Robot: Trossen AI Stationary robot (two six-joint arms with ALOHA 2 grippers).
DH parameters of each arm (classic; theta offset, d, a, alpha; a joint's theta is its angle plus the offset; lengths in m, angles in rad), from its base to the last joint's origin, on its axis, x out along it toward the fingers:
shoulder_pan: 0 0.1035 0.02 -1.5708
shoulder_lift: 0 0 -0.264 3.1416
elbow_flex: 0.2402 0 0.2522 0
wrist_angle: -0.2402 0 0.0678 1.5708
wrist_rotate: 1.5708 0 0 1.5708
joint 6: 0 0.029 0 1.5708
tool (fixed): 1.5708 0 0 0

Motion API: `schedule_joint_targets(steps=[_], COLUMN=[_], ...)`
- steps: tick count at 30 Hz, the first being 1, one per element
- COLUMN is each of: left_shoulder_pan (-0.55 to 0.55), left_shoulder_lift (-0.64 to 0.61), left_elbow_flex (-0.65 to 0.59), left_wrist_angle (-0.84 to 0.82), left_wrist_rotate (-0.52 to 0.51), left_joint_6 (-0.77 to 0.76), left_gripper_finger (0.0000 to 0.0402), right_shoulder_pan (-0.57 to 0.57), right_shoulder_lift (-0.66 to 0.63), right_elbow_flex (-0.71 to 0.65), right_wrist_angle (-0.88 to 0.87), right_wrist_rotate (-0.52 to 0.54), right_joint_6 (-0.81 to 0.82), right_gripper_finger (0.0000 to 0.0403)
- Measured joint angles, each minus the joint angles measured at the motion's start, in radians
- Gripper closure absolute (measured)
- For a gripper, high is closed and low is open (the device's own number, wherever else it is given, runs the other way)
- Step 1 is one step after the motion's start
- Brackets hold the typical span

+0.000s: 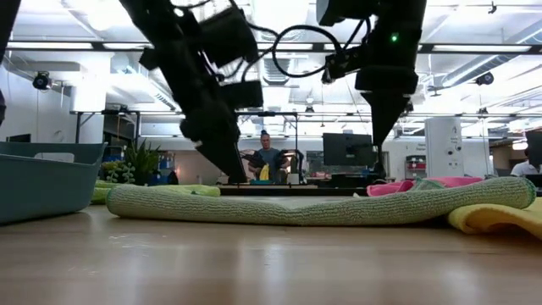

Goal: Fold microfiber towels
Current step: Fold the light green microfiber cloth

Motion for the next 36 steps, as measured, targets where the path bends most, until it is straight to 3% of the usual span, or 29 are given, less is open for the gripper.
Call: schedule_joint_targets(steps=[8,19,27,36], left_shoulder_pan=[0.0,0.001,0.002,0.017], left_shoulder_lift=[0.087,0.064,0.063,0.062], left_elbow_flex=[0.005,0.005,0.004,0.002], left_wrist_angle=[0.035,-0.064,-0.097,-0.118], left_wrist_rotate=[-0.004,-0.08,-0.112,-0.202], left_joint_6=[-0.039,-0.063,-0.062,-0.063], left_gripper_finger=[0.0258,0.0258,0.0258,0.0258], right_shoulder_pan=[0.016,0.01,-0.053,-0.14], right_shoulder_lift=[0.002,0.003,0.004,0.004], right_elbow_flex=[-0.017,-0.216,-0.359,-0.393], right_wrist_angle=[0.124,0.53,0.682,0.763], right_wrist_rotate=[0.009,-0.277,-0.258,-0.1], right_joint_6=[0.028,-0.019,0.024,-0.062], right_gripper_finger=[0.0336,0.0392,0.0394,0.0394])
